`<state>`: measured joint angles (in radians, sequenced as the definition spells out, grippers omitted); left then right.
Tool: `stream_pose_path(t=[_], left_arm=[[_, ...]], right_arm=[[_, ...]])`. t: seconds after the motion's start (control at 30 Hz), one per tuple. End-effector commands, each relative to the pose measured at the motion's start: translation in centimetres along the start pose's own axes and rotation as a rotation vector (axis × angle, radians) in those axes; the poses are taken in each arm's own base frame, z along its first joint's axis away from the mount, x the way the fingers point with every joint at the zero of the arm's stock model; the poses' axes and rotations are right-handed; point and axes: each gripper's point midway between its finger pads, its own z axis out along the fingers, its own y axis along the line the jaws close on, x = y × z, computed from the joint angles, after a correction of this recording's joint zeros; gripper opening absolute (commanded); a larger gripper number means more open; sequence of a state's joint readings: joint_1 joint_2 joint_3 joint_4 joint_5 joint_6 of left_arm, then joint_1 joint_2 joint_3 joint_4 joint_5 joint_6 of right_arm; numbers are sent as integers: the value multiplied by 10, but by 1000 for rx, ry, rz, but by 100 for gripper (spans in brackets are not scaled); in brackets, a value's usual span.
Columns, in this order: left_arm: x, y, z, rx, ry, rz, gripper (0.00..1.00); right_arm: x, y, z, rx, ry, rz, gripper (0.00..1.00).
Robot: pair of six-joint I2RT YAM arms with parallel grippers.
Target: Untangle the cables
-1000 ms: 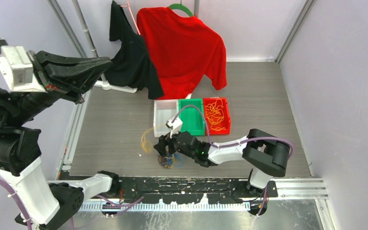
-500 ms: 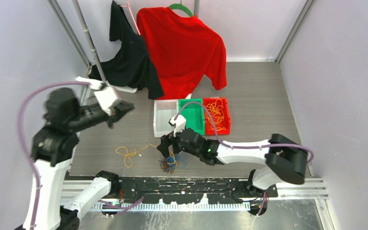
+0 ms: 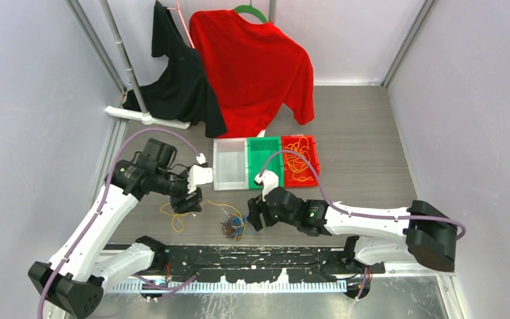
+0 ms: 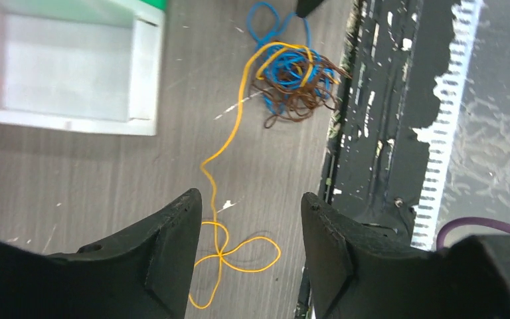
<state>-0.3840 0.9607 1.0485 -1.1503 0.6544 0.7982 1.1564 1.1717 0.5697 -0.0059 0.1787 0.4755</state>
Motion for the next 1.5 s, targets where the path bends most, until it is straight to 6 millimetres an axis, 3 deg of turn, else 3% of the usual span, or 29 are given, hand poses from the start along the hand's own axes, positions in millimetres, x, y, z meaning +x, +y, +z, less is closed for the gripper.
stream_pose_path(t=[0.0, 0.23, 0.4, 0.53, 0.7, 0.77, 0.93, 1.03, 1.23, 1.47], left_arm=[[-8, -2, 5, 12, -13, 75, 58], [-11, -12, -7, 10, -12, 87, 57], [-10, -14, -15, -20, -9, 122, 55], [-10, -12, -18, -35, -2, 130, 53], [-16, -9, -20, -52, -20, 148, 53], [-24, -10, -22, -56, -51, 155, 55], [-61, -3, -33, -121, -207, 214, 60], [-83, -1, -39, -133, -280, 232, 60], [-94, -1, -37, -98, -323, 199, 59], [-88, 5, -21, -132, -350, 209, 56]], right_arm=[[20, -16, 9, 86, 76, -10, 74], [28, -20, 39, 118, 92, -54, 73], [28, -16, 53, 90, 77, -81, 62], [25, -4, 58, 31, 70, -84, 43], [21, 1, 52, 3, 73, -102, 5], [4, 9, 40, -18, 42, -109, 1], [-73, 38, -3, -83, -108, -141, 1], [-105, 59, -23, -144, -141, -168, 1], [-148, 96, -40, -256, -201, -171, 1], [-171, 119, -45, -343, -265, -144, 1]])
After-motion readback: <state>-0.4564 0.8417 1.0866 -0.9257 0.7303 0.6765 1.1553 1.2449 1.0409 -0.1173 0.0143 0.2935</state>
